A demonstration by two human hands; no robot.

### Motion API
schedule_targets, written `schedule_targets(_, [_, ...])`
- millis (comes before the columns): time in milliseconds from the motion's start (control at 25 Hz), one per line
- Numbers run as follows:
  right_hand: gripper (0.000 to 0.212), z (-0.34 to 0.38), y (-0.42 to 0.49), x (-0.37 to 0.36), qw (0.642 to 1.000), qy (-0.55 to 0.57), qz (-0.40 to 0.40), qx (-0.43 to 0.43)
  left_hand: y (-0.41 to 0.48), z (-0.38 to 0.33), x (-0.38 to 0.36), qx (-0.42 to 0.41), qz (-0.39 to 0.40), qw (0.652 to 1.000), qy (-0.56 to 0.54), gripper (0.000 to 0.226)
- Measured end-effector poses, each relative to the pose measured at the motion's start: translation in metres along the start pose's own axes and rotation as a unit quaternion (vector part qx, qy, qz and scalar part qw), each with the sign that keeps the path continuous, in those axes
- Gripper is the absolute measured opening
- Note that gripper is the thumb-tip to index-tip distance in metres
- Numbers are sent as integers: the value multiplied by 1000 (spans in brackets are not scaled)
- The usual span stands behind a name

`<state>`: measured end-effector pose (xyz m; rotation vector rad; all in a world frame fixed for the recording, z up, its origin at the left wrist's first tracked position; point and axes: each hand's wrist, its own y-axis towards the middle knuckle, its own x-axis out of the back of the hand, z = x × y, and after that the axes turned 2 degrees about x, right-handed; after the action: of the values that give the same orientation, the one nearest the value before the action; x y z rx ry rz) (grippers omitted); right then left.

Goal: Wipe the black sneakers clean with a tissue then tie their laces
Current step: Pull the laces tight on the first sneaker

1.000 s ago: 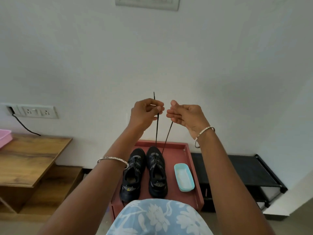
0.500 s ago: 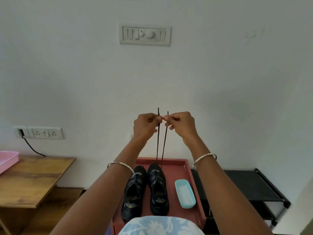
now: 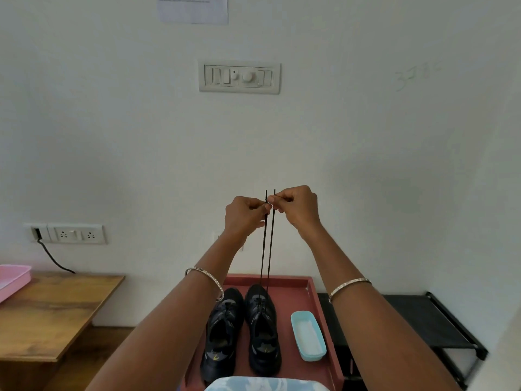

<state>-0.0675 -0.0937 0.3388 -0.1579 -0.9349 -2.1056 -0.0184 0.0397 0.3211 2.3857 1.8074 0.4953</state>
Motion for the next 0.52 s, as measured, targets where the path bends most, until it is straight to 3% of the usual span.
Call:
schedule_targets(280, [19, -8, 5, 2, 998, 44, -2, -49, 5, 3, -2, -1, 8, 1000, 11, 17])
schedule_targets(360, [22, -16, 3, 2, 988, 112, -3, -108, 3, 3, 4, 5, 70, 997, -13, 21])
schedule_targets(440, [22, -22, -5, 1, 956, 234, 28, -177, -1, 4, 10, 22, 165, 984, -68, 24])
schedule_targets(520, [24, -25, -16, -1, 899, 361, 50, -243, -1, 10, 10, 50, 199, 972, -112, 27])
